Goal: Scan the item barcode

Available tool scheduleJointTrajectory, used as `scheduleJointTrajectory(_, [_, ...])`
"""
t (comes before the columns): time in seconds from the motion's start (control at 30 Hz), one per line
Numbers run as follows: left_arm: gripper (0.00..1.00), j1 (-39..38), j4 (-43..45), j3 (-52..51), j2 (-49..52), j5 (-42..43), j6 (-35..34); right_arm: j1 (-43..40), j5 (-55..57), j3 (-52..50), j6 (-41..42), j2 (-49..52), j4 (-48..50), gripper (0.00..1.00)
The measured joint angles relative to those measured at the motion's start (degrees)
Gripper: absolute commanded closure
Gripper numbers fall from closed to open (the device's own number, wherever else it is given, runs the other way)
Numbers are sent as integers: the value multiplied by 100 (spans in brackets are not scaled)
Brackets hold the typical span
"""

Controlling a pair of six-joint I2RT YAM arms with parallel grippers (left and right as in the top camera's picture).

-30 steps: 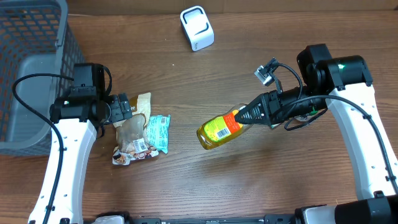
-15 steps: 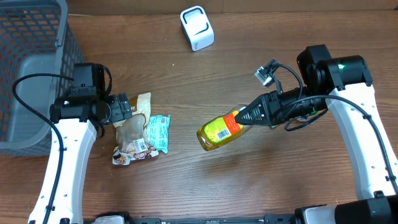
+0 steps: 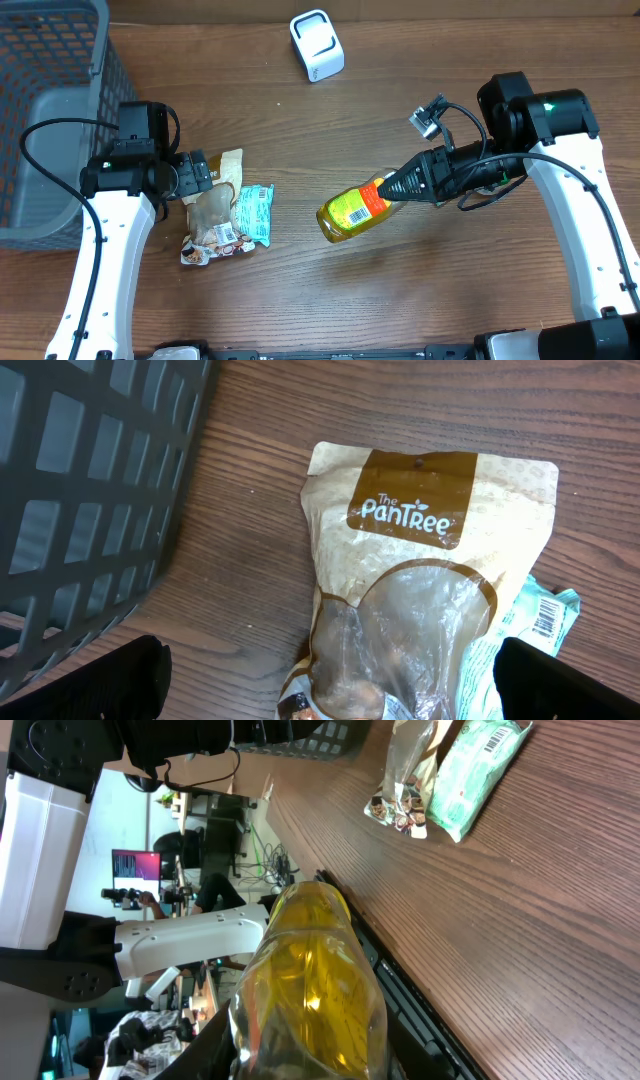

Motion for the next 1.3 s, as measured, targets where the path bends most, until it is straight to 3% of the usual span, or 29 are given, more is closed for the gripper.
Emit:
scheduleJointTrajectory(1.2, [1, 0, 2, 0, 0, 0, 0, 0, 0, 0, 0, 0, -74, 73])
scheduleJointTrajectory(1.3, [0, 0, 2, 0, 0, 0, 0, 0, 0, 0, 0, 0, 7, 77])
